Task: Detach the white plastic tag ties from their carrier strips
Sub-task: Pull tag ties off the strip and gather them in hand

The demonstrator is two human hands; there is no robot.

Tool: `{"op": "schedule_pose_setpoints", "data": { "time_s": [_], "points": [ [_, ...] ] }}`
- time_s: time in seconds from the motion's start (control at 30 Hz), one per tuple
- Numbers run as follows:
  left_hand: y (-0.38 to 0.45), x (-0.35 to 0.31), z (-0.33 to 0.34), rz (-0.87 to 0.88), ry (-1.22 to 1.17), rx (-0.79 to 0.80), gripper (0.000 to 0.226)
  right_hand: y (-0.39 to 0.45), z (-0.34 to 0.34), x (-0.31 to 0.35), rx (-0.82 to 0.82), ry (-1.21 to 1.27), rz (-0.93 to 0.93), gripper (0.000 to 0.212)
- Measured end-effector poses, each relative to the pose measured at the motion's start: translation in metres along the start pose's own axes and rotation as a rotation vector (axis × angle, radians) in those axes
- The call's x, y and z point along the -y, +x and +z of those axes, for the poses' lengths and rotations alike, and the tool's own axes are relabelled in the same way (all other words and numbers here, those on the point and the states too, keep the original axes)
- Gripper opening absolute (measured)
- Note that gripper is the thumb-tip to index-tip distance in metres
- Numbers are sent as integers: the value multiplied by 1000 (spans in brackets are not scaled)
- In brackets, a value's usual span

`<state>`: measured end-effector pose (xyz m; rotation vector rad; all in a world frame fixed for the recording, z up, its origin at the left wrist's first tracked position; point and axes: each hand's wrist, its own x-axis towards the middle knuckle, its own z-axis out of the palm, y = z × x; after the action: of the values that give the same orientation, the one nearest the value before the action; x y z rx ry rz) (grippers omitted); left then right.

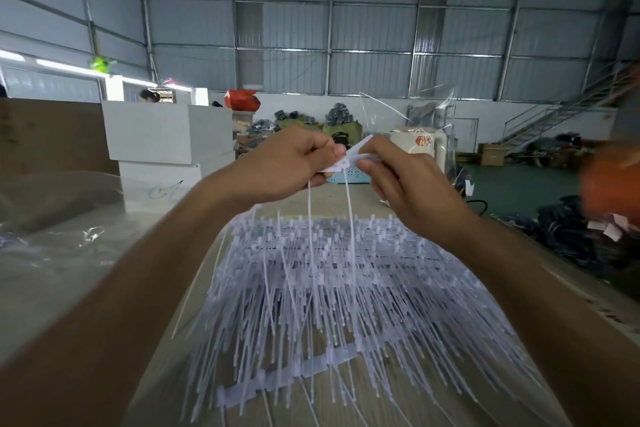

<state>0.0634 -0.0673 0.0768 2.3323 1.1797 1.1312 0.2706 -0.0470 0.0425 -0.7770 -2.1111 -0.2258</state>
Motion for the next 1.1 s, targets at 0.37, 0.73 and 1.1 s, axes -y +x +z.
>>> {"op": "schedule_pose_setpoints", "data": {
  "time_s": [0.37, 0.73, 1.1],
  "points": [
    [-4, -14, -3, 176, 37, 43, 40, -1, -12, -32, -189, 349, 545, 15],
    [-5, 3, -5, 78, 57, 116, 24, 2, -15, -19, -41, 214, 313, 26],
    [-1, 12, -7, 104, 39, 45, 24, 8, -18, -10, 81, 60, 231, 47]
  ]
}}
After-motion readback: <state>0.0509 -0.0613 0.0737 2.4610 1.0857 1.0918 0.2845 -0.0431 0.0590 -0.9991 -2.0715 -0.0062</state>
